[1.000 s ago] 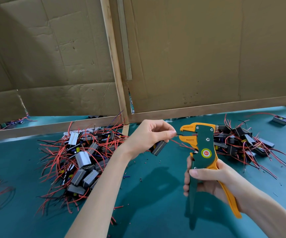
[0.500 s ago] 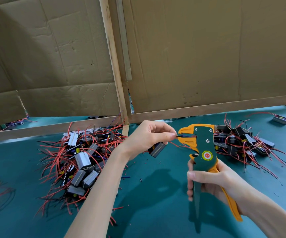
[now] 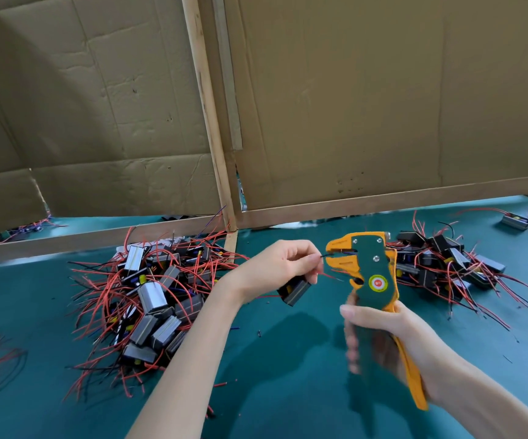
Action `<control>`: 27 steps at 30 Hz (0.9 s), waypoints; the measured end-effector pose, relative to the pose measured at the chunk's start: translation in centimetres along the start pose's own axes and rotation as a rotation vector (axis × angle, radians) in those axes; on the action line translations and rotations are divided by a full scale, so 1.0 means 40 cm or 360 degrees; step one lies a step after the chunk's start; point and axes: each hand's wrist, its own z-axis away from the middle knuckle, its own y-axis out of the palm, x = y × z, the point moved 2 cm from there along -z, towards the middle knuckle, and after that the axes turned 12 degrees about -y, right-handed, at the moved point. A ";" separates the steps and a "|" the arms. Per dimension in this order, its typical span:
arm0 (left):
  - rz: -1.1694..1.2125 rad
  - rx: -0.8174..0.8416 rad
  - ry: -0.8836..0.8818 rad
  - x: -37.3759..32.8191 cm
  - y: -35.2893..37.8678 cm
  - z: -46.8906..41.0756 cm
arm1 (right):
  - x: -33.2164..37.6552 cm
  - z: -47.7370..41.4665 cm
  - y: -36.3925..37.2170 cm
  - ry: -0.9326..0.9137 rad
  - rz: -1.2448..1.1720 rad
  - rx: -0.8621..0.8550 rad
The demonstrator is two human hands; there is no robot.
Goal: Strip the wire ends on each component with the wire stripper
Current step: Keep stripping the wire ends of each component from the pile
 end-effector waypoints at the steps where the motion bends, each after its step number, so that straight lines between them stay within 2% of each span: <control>1: 0.0022 -0.0030 0.0008 0.005 0.001 -0.004 | 0.004 -0.005 -0.002 -0.0011 -0.0117 0.0029; 3: 0.0058 -0.0159 0.0035 0.014 -0.005 -0.010 | 0.010 -0.015 -0.009 -0.0040 -0.0236 0.0048; 8: 0.0116 -0.0448 0.0168 0.019 -0.020 -0.016 | 0.015 -0.025 -0.024 -0.0003 -0.0242 0.0021; 18: 0.0375 -0.0273 0.0246 -0.006 -0.015 -0.008 | 0.015 -0.025 -0.017 0.0043 -0.0187 0.0040; 27: 0.0394 -0.0171 0.0191 -0.011 -0.013 -0.002 | 0.014 -0.022 -0.018 0.0012 -0.0177 0.0224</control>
